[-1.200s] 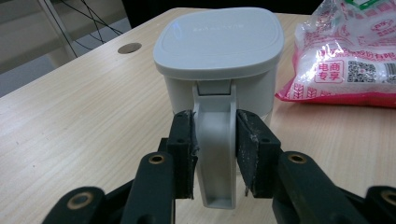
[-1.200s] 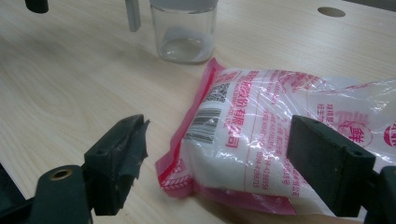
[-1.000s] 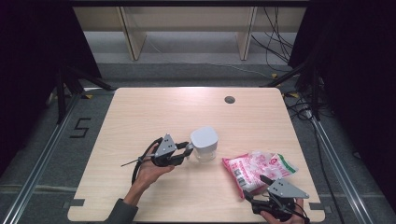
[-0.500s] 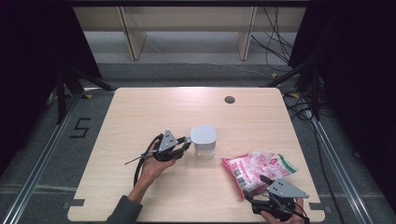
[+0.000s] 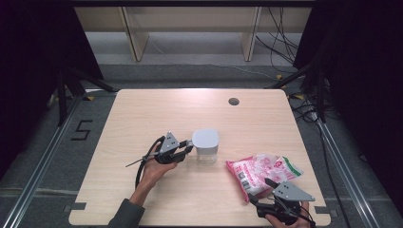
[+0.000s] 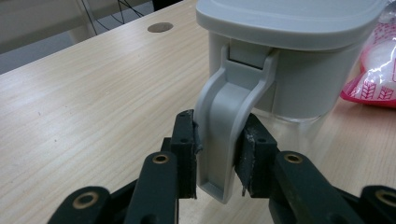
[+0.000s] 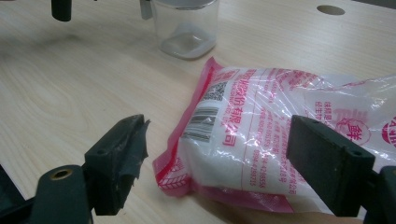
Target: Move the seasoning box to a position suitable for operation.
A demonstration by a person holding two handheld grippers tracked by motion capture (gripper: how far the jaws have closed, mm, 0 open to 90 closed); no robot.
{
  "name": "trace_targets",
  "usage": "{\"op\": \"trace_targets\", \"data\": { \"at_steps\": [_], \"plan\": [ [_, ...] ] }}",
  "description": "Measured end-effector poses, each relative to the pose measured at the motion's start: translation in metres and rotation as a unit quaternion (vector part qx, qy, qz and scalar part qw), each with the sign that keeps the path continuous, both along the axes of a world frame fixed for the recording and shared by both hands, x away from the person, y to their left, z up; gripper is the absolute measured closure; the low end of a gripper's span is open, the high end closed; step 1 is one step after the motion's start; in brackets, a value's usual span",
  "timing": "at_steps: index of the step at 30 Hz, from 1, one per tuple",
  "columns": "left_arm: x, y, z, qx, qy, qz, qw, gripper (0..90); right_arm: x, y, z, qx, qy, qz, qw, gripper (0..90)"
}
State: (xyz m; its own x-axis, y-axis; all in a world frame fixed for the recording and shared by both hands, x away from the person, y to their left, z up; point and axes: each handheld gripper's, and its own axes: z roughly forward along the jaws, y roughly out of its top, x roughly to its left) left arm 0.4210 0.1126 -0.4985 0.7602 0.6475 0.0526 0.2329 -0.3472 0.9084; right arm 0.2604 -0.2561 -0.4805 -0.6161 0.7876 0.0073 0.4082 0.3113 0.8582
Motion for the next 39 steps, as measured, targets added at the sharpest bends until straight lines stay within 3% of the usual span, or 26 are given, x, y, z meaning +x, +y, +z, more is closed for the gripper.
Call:
{"op": "trace_targets", "data": {
  "at_steps": [3, 6, 12, 14, 20, 22, 23, 25, 26, 27, 30, 32, 34, 39],
  "plan": [
    [0.001, 0.002, 0.0, -0.003, 0.006, -0.007, 1.0, 70.1, 0.0, 0.0, 0.0, 0.0, 0.0, 0.001, 1.0, 20.9],
    [0.005, 0.005, -0.001, -0.005, -0.003, -0.021, 0.9998, 70.0, 0.001, 0.0, -0.001, 0.006, 0.003, 0.006, 1.0, 21.0],
    [0.004, 0.004, 0.0, -0.002, -0.004, -0.019, 0.9998, 70.1, 0.001, 0.001, 0.0, 0.005, 0.001, 0.003, 1.0, 21.0],
    [0.0, 0.001, 0.001, 0.01, -0.002, -0.014, 0.9999, 69.9, 0.0, 0.0, 0.0, 0.004, 0.001, 0.002, 1.0, 21.0],
    [0.0, -0.001, 0.0, 0.0, 0.002, -0.014, 0.9999, 69.9, 0.003, -0.001, -0.001, 0.011, 0.005, 0.011, 0.9999, 20.9],
    [-0.001, -0.001, 0.001, 0.012, -0.001, -0.01, 0.9999, 69.0, 0.002, -0.001, -0.001, 0.011, 0.004, 0.009, 0.9999, 21.0],
    [-0.002, -0.002, 0.001, 0.007, 0.007, -0.008, 0.9999, 66.1, 0.002, -0.003, -0.001, 0.0, -0.002, 0.008, 1.0, 20.9],
    [-0.002, -0.001, 0.002, 0.017, 0.004, -0.015, 0.9997, 59.3, 0.002, -0.003, -0.001, 0.011, 0.002, 0.004, 0.9999, 20.9],
    [-0.004, -0.001, 0.002, 0.005, 0.021, -0.012, 0.9997, 54.7, 0.002, -0.004, -0.001, 0.004, 0.0, 0.009, 1.0, 20.9],
    [-0.004, 0.001, 0.002, 0.006, 0.025, -0.016, 0.9995, 51.9, 0.001, -0.002, -0.001, 0.011, 0.008, 0.001, 0.9999, 20.9],
    [-0.006, 0.003, 0.006, 0.01, 0.027, -0.017, 0.9994, 41.1, 0.002, -0.001, -0.001, 0.005, 0.001, 0.011, 0.9999, 20.9],
    [-0.01, 0.005, 0.009, 0.002, 0.033, -0.011, 0.9994, 38.4, 0.001, -0.002, -0.001, 0.003, -0.001, 0.007, 1.0, 20.9],
    [-0.012, 0.008, 0.013, 0.012, 0.019, -0.016, 0.9996, 37.0, 0.002, -0.002, -0.001, 0.003, -0.002, 0.009, 1.0, 20.9],
    [-0.02, 0.014, 0.022, -0.007, 0.033, -0.006, 0.9994, 38.0, 0.001, -0.001, -0.001, -0.001, 0.0, 0.007, 1.0, 20.8]
  ]
}}
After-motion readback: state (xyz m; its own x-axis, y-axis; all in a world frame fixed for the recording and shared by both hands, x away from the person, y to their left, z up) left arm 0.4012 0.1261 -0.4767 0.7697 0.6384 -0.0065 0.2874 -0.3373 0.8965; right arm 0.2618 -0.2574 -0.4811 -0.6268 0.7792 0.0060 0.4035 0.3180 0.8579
